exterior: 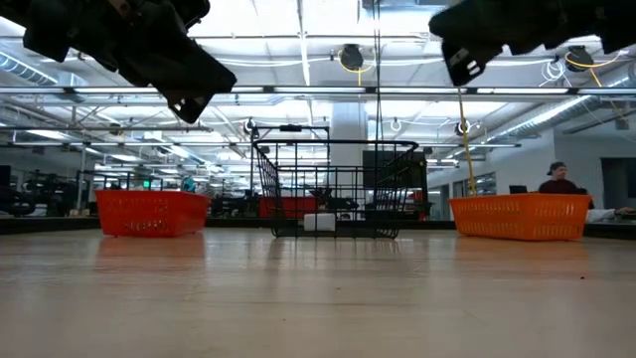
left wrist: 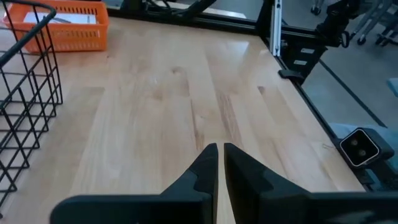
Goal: Pick and place items into bin
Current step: Put the white charger adapter into the wire basket
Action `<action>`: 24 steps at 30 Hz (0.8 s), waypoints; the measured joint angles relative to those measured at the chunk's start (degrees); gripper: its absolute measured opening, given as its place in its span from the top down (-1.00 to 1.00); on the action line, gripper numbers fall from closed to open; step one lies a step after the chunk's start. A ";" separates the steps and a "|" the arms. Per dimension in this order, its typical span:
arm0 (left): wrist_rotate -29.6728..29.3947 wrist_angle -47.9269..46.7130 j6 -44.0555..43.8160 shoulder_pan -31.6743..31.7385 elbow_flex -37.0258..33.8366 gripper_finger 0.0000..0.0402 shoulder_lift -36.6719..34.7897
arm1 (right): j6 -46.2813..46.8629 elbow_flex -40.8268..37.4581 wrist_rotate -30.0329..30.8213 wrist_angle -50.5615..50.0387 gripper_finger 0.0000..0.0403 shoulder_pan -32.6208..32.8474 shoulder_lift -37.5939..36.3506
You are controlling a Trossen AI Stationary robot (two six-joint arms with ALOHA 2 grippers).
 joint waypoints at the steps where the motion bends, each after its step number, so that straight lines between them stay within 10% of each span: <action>1: 0.00 0.11 0.31 0.00 0.00 0.85 0.00 | -1.02 -1.30 0.28 -0.62 0.99 -0.48 -2.14; 24: 0.00 -0.24 0.94 0.07 0.00 0.85 0.00 | -6.37 -22.38 3.01 -2.78 1.00 -12.21 -34.58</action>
